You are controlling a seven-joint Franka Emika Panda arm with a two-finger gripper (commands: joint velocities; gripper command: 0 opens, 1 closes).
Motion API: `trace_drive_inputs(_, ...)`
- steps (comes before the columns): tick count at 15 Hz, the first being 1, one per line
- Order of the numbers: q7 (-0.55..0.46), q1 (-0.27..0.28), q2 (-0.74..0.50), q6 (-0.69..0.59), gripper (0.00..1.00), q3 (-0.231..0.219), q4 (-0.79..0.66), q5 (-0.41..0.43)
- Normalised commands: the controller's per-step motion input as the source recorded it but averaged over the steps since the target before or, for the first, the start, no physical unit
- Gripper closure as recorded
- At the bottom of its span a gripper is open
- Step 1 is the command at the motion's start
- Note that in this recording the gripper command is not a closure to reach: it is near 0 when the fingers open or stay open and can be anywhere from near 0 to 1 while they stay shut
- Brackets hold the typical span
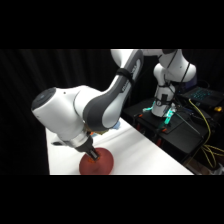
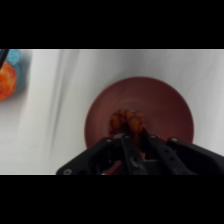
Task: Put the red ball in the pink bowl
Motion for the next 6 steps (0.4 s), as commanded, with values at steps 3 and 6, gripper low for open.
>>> trace_drive_inputs(3,-0.08,0.010,0.01,-0.14,0.00,-0.025,0.16,-0.008)
trace_drive_inputs(6,-0.05,0.006,-0.10,-0.11,0.00,-0.017,0.02,0.006)
